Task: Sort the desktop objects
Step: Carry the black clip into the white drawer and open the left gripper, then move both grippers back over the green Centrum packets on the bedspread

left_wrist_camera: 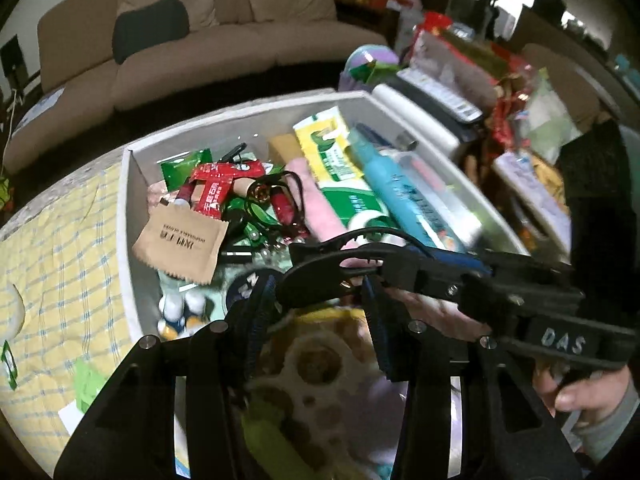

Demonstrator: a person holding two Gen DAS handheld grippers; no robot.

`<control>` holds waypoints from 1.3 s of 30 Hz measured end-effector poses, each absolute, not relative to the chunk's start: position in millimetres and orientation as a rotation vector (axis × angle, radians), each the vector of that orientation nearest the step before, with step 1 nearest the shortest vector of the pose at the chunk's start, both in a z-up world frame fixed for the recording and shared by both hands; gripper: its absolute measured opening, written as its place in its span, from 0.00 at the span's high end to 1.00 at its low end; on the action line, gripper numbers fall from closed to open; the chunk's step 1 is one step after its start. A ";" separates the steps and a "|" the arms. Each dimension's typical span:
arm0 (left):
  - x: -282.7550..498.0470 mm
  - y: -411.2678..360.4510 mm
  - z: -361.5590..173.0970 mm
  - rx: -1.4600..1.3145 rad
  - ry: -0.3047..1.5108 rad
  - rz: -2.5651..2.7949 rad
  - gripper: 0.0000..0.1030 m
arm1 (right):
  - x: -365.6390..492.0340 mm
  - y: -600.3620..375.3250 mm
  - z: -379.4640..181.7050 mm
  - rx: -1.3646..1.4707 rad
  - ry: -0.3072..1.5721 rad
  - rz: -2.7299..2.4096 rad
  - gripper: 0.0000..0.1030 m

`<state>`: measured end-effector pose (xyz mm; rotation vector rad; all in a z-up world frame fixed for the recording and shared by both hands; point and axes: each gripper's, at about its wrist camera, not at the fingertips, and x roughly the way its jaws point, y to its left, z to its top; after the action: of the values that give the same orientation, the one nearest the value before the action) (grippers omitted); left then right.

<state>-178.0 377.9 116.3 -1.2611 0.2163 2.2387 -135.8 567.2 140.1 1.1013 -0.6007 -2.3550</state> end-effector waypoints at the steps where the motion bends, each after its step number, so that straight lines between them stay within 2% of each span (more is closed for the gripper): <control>1: -182.2 381.9 112.3 -1.269 0.220 2.236 0.59 | -137.1 566.8 137.5 1.110 -0.603 -2.362 0.79; 5: -190.6 380.1 108.1 -1.291 0.187 2.268 0.56 | -140.4 559.2 141.3 1.178 -0.514 -2.431 0.81; 9: -176.0 351.6 121.4 -1.254 0.126 2.303 0.35 | -136.9 551.0 134.6 1.238 -0.503 -2.359 0.81; 15: -140.2 320.3 147.8 -1.218 0.163 2.333 0.32 | -117.7 555.5 130.3 1.330 -0.537 -2.282 0.80; 17: -131.4 315.0 153.5 -1.214 0.156 2.332 0.32 | -109.0 568.7 139.7 1.316 -0.589 -2.300 0.60; 18: -123.6 310.2 155.5 -1.209 0.148 2.337 0.31 | -103.0 576.8 146.5 1.300 -0.611 -2.324 0.57; 21: -106.3 302.4 159.3 -1.195 0.142 2.345 0.20 | -87.3 592.7 165.8 1.253 -0.642 -2.377 0.48; 23: -93.9 298.0 162.0 -1.180 0.138 2.356 0.19 | -79.9 592.5 179.0 1.235 -0.627 -2.393 0.45; 26: -74.2 293.6 166.4 -1.168 0.135 2.370 0.16 | -63.4 584.2 196.3 1.216 -0.568 -2.413 0.32; 27: -65.2 292.3 169.8 -1.156 0.144 2.384 0.06 | -62.7 578.8 201.5 1.211 -0.558 -2.411 0.31; 28: -60.7 290.2 171.7 -1.148 0.145 2.392 0.01 | -59.0 573.5 205.7 1.208 -0.547 -2.409 0.29; 32: -31.7 278.5 191.1 -1.093 0.144 2.455 0.00 | -44.4 550.3 219.0 1.203 -0.486 -2.406 0.13; 34: -21.4 271.0 199.4 -1.072 0.126 2.472 0.00 | -36.9 537.5 223.2 1.210 -0.457 -2.398 0.10; 36: -10.9 260.3 208.1 -1.050 0.113 2.499 0.00 | -30.3 525.1 226.6 1.209 -0.430 -2.398 0.02; 39: 1.0 242.9 218.4 -1.025 0.090 2.532 0.00 | -20.9 500.3 234.2 1.188 -0.357 -2.406 0.00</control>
<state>1.0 242.9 218.4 -1.0250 0.0901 2.5322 -20.9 500.3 234.2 1.1875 -0.3575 -2.4060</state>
